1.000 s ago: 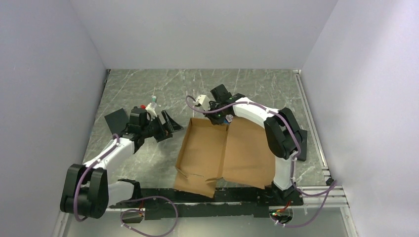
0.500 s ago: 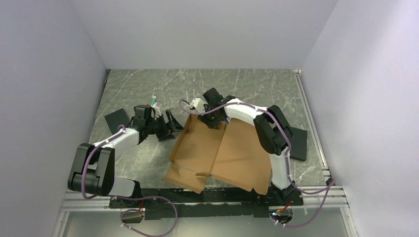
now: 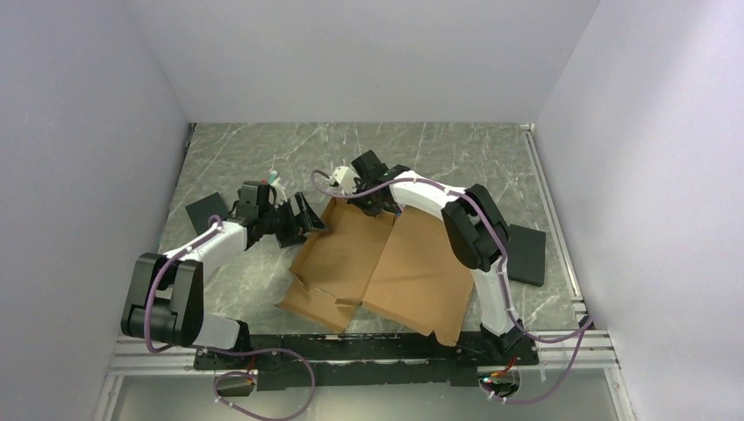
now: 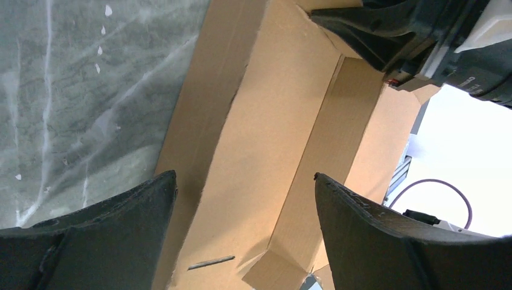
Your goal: Fold the paper box
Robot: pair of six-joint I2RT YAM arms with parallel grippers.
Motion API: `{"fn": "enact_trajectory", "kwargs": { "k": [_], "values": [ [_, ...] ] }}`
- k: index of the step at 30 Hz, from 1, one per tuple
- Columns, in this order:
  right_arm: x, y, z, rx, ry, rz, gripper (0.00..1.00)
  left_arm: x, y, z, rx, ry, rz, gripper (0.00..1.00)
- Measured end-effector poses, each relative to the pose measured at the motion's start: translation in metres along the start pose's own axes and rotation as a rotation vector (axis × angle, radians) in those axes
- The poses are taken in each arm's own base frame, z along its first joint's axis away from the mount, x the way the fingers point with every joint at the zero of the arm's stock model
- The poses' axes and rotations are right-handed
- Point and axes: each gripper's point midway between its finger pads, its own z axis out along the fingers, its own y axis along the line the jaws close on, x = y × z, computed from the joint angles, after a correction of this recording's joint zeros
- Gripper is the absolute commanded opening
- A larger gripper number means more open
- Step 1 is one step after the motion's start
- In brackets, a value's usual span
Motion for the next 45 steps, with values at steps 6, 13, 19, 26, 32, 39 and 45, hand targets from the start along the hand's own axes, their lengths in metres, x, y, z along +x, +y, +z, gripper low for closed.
{"fn": "enact_trajectory", "kwargs": {
  "k": [6,13,19,26,32,39,45],
  "values": [
    [-0.017,-0.004,0.006,0.006,-0.02,-0.023,0.42,-0.017,-0.009,-0.004,-0.009,-0.031,0.038,0.9],
    [-0.02,-0.008,-0.004,-0.013,-0.035,-0.033,0.73,-0.018,-0.004,-0.011,-0.063,-0.031,0.072,0.91],
    [-0.04,-0.024,-0.068,-0.016,-0.145,-0.02,0.87,-0.054,-0.036,-0.028,-0.043,-0.075,0.243,0.91],
    [-0.055,-0.009,-0.188,-0.012,-0.382,-0.113,1.0,-0.107,-0.107,-0.057,0.12,-0.191,0.651,0.92],
    [-0.003,0.02,-0.216,-0.162,-0.469,-0.137,0.99,-0.112,-0.148,-0.03,0.266,-0.154,1.119,0.92],
    [0.063,0.002,-0.218,-0.218,-0.512,0.042,0.99,-0.07,-0.145,0.056,0.384,0.072,1.477,0.82],
    [0.064,-0.005,-0.236,-0.209,-0.583,0.053,0.99,-0.035,-0.133,0.117,0.415,0.247,1.614,0.73]
  ]
}}
